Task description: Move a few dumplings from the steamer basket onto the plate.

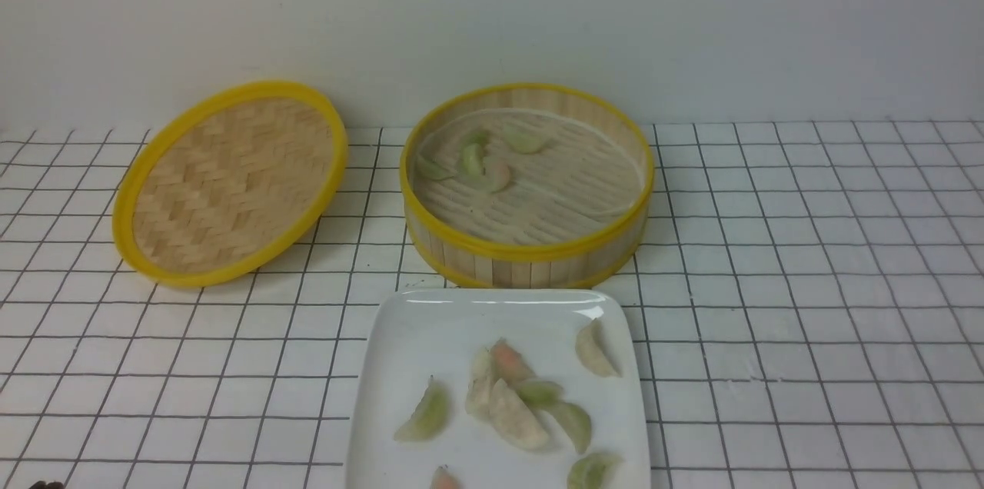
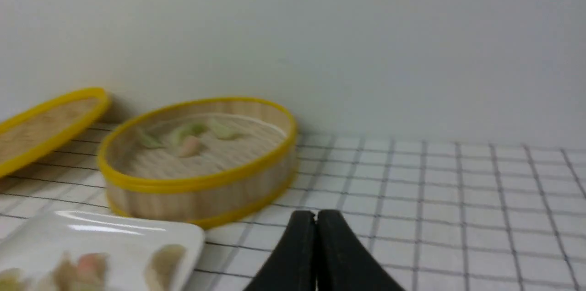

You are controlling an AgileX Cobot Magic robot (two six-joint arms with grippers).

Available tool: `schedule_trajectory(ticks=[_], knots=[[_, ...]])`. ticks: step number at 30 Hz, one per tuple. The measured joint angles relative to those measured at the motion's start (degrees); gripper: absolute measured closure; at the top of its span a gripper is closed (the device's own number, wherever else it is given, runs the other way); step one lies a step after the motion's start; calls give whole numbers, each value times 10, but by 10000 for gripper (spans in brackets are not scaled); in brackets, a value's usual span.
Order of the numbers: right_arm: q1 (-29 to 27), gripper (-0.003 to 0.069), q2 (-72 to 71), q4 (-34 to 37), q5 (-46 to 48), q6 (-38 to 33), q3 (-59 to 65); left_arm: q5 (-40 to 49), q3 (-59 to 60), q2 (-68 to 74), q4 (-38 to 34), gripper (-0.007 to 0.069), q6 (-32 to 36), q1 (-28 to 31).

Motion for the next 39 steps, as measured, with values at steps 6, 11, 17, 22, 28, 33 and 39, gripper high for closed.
schedule_trajectory(ticks=[6, 11, 17, 22, 28, 33, 39], knots=[[-104, 669, -5, 2, -24, 2, 100, 0, 0, 0, 0, 631, 0, 0], [-116, 669, -12, 6, -30, 2, 103, 1, 0, 0, 0, 631, 0, 0], [-116, 669, -12, 6, -30, 2, 103, 1, 0, 0, 0, 631, 0, 0], [-116, 669, -12, 6, -30, 2, 103, 1, 0, 0, 0, 631, 0, 0], [-116, 669, -12, 6, -30, 2, 103, 1, 0, 0, 0, 631, 0, 0], [-116, 669, -12, 6, -30, 2, 103, 1, 0, 0, 0, 631, 0, 0], [-116, 669, -12, 6, -30, 2, 103, 1, 0, 0, 0, 631, 0, 0]])
